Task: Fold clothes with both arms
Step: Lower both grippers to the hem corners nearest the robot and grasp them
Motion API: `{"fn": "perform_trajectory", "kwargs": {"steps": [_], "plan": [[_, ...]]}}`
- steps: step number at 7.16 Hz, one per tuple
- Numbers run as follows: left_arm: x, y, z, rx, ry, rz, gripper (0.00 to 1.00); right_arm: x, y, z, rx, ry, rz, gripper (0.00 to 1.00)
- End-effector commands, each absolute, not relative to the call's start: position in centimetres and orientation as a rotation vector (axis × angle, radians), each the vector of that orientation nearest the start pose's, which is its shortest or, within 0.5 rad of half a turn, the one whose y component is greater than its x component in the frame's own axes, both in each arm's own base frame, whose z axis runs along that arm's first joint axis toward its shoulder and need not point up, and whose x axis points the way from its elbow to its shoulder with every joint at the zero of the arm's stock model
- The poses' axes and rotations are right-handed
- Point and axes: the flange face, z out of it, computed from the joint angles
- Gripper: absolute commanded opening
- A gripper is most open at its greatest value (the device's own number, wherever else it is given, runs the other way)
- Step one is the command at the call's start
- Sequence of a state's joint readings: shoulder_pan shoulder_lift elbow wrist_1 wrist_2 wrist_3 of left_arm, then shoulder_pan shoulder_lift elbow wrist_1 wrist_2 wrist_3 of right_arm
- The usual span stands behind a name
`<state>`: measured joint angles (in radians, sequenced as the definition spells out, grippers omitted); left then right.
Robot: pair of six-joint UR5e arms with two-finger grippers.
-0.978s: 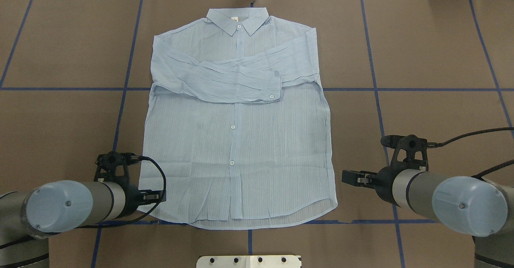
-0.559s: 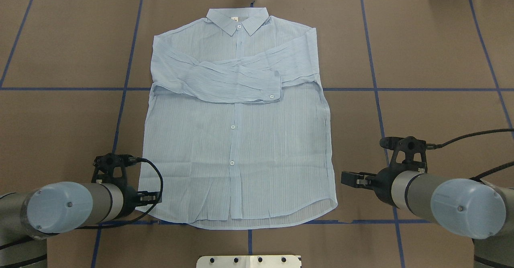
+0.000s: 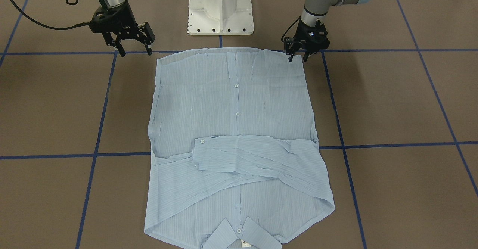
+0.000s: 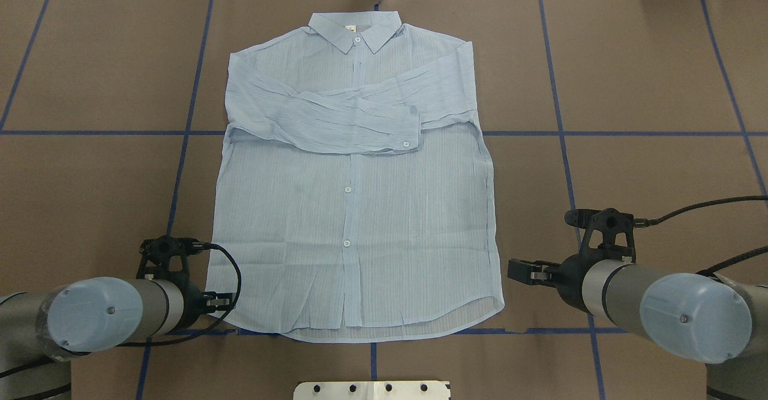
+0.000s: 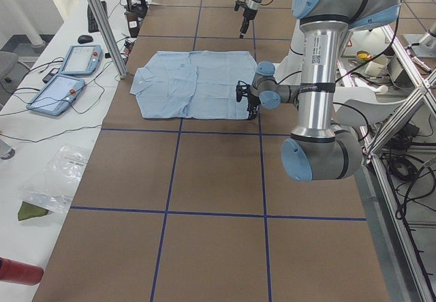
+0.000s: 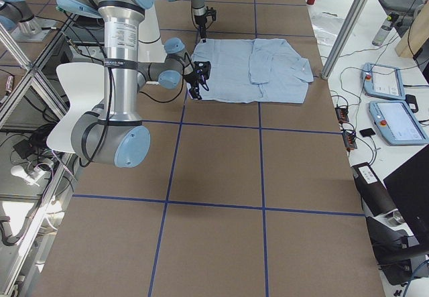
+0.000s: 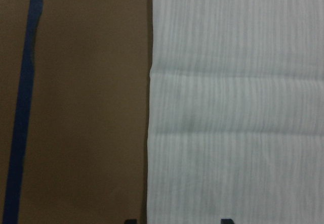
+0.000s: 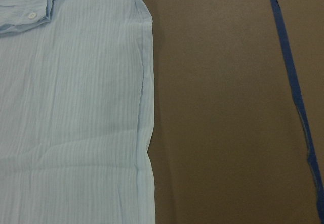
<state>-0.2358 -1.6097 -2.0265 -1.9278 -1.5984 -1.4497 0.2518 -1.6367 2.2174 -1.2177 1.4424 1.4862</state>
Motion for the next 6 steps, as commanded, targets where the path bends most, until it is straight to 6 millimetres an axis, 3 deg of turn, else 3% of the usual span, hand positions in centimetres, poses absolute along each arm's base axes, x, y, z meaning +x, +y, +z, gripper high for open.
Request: {"fn": "perform_trajectory", "kwargs": {"steps": [1, 2, 4, 6], "plan": [[46.0, -23.6, 39.5, 0.117, 0.836, -0.081, 0.49, -38.9, -25.0, 35.0, 0.273, -0.903, 0.215, 1.00], [46.0, -23.4, 39.5, 0.115, 0.835, -0.076, 0.42, -38.9, -24.9, 35.0, 0.272, -0.904, 0.214, 1.00], [45.8, -23.4, 39.3, 0.118, 0.841, -0.076, 0.00, -39.0, -24.8, 34.9, 0.270, -0.906, 0.211, 1.00], [45.4, -23.3, 38.0, 0.122, 0.866, -0.075, 0.00, -39.8, -23.6, 35.0, 0.256, -0.911, 0.231, 1.00]]}}
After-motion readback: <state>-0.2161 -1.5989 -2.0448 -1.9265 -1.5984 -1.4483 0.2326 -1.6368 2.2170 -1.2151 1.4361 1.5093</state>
